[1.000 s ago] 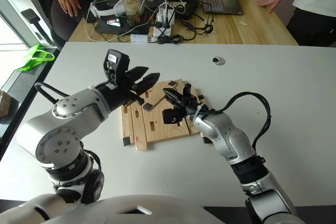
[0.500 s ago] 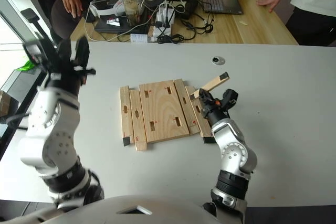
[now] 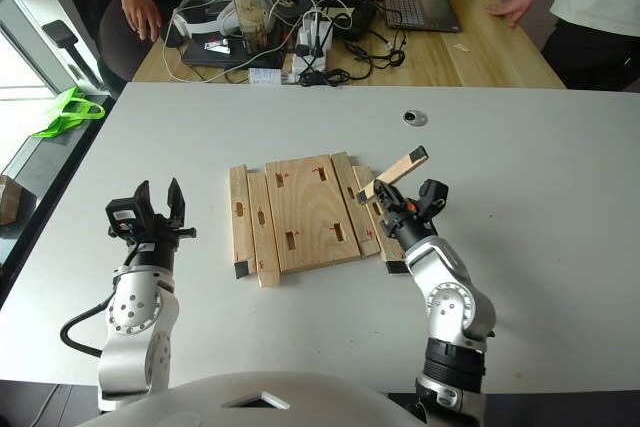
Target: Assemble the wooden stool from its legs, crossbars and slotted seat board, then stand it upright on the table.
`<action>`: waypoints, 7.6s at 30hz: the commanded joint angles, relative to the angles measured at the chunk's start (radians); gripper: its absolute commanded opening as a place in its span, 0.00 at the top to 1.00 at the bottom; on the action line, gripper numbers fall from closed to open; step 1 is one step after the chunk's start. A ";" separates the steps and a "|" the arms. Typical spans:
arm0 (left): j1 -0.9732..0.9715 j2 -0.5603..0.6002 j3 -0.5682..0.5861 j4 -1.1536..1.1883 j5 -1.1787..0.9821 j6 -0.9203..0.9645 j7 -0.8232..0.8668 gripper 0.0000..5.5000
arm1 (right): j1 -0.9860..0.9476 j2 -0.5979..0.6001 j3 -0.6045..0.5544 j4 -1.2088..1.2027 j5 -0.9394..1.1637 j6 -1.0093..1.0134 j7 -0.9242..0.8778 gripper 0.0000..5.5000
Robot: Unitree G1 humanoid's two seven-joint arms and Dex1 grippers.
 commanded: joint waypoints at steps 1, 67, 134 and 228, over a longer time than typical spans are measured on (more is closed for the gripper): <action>-0.021 -0.002 -0.015 0.020 0.018 -0.020 0.003 0.62 | -0.061 0.003 0.037 0.112 -0.093 -0.145 0.006 0.93; -0.061 0.028 -0.070 0.035 0.122 -0.076 -0.006 0.61 | 0.036 -0.050 0.219 0.132 -0.498 -0.727 -0.099 0.70; -0.004 0.004 -0.070 0.051 0.129 -0.080 0.012 0.61 | -0.063 -0.283 0.257 -0.262 -0.227 0.515 -0.130 0.58; -0.456 0.097 0.149 0.141 -0.933 0.341 0.426 0.82 | 0.043 -0.390 0.567 0.049 -1.031 -0.543 0.134 0.49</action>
